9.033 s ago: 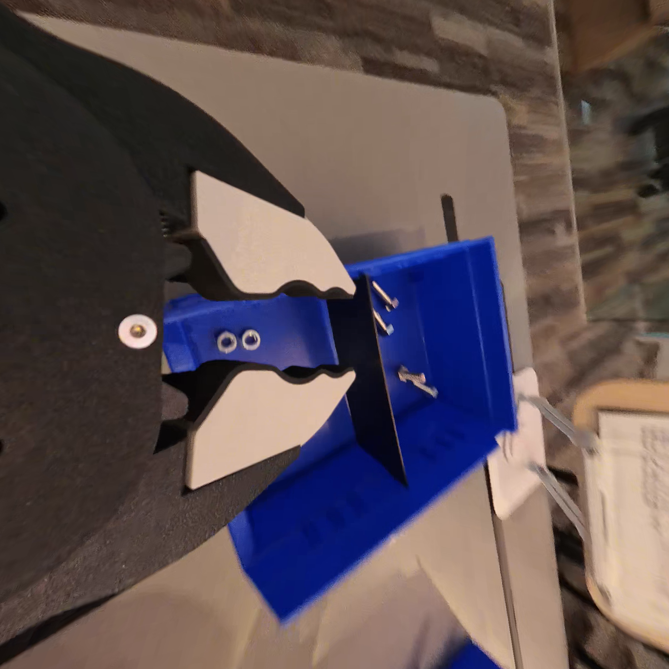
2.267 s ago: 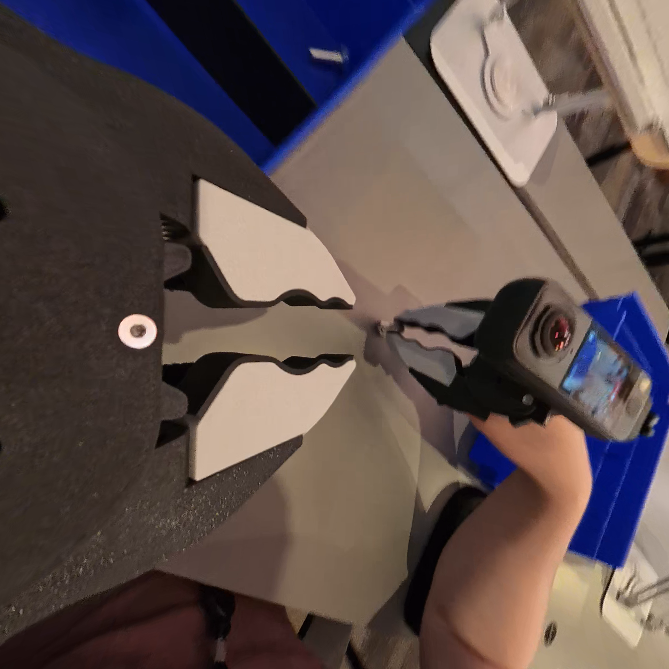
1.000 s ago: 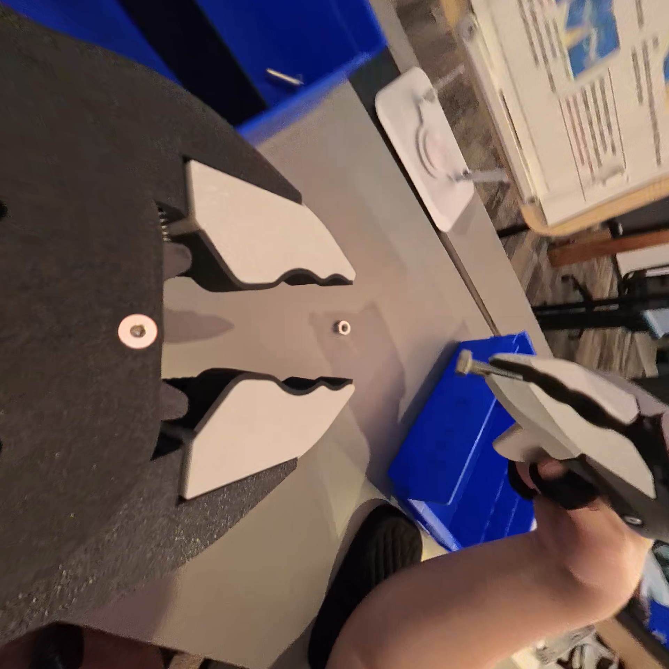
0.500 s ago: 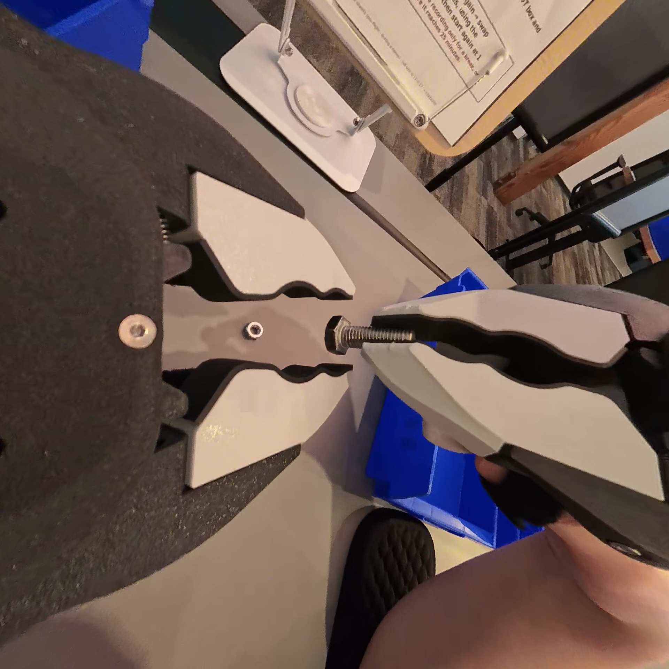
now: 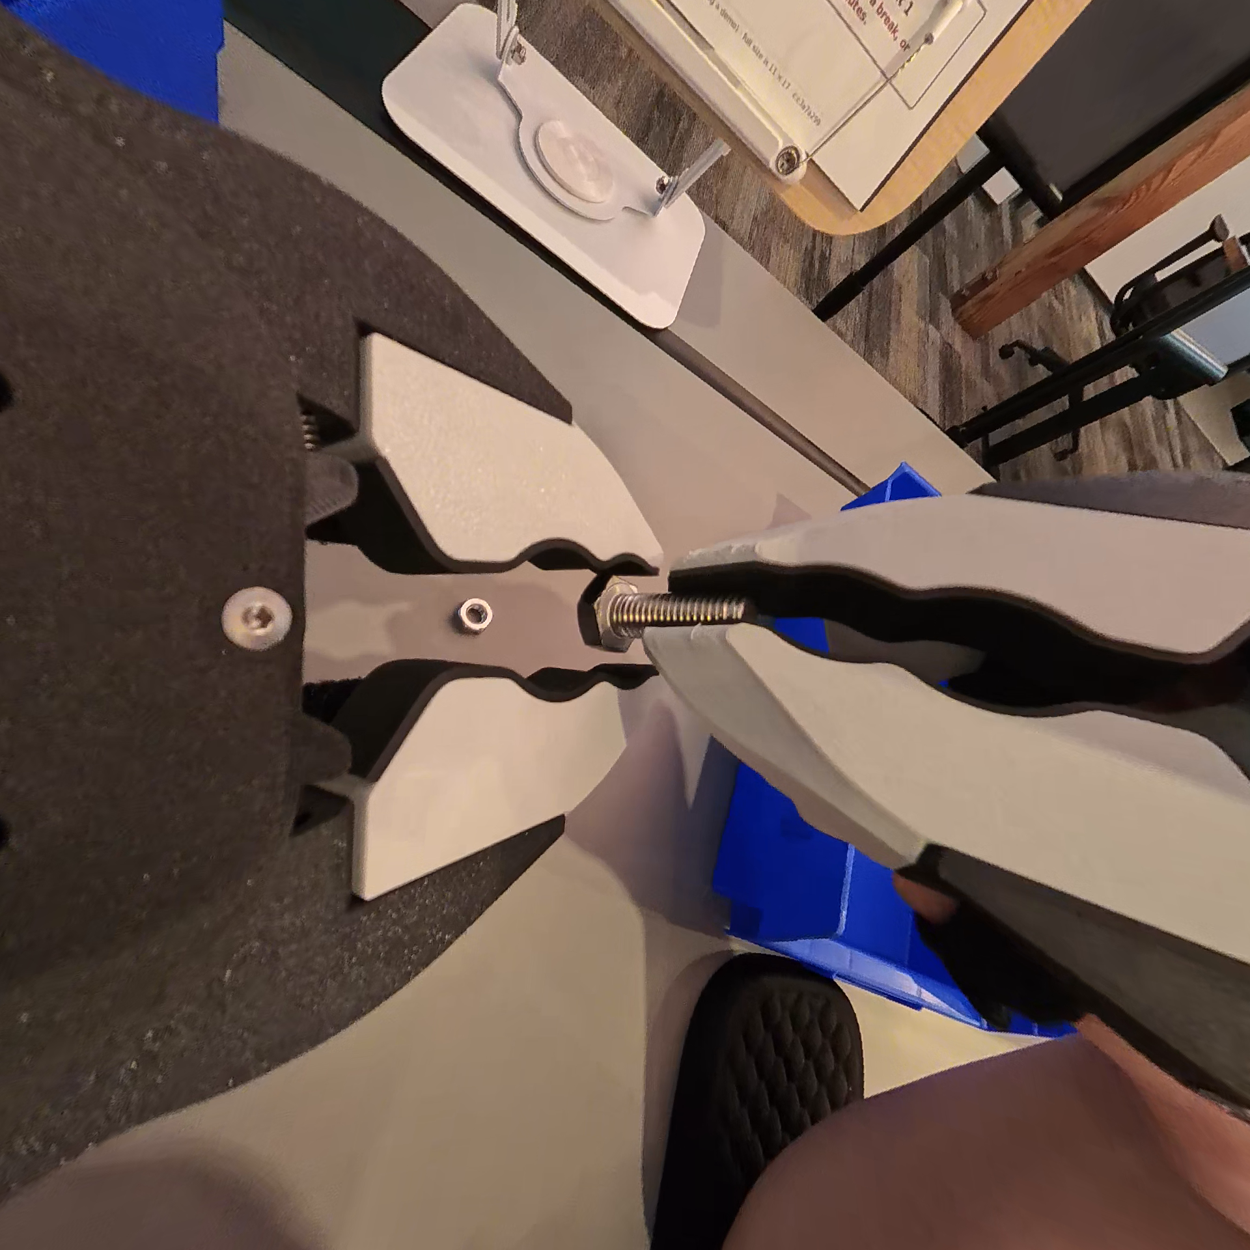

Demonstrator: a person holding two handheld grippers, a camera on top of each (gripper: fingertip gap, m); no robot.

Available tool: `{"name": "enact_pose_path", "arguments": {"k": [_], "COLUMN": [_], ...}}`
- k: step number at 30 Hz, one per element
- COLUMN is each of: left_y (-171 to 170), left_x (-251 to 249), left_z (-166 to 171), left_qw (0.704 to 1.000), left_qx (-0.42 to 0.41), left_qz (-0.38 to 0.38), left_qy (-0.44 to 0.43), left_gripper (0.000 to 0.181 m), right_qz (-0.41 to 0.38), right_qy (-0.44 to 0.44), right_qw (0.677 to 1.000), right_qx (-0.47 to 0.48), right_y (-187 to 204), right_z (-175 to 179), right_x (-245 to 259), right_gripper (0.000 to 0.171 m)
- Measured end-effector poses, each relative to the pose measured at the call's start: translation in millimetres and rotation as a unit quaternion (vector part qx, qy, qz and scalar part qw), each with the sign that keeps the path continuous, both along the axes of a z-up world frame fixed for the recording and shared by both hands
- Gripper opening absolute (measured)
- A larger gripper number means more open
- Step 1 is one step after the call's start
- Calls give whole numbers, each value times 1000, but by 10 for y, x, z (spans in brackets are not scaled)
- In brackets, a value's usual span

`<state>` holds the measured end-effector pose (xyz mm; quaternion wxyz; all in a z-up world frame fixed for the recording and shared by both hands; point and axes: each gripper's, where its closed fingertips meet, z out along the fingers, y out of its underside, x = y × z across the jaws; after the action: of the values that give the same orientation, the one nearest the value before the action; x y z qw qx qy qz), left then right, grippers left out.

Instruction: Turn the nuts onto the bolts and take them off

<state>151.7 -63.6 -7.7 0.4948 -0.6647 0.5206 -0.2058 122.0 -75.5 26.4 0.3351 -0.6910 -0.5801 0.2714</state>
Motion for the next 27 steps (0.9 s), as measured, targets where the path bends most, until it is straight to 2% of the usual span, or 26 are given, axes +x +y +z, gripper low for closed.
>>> {"name": "enact_pose_path", "arguments": {"k": [15,17,21,24,27], "left_y": [-47,-29,75,208,379], "left_x": [13,-6,-113,-289,-530], "left_z": [65,82,146,327,711], "left_qw": [999,999,998,997,993], "left_qx": [-12,-23,-29,-15,4], "left_qz": [-18,-13,10,37,67], "left_qy": [-27,-36,-58,-71,-101], "left_gripper": [14,14,14,14,14], "right_qz": [30,14,-7,-47,-81], "right_qy": [34,65,148,170,136], "right_qw": [999,998,988,984,987], "right_qx": [-5,15,35,34,7], "right_y": [-36,27,90,230,360], "right_z": [74,188,517,584,377], "right_x": [-10,-24,68,199,238], "right_gripper": [12,29,31,34,34]}}
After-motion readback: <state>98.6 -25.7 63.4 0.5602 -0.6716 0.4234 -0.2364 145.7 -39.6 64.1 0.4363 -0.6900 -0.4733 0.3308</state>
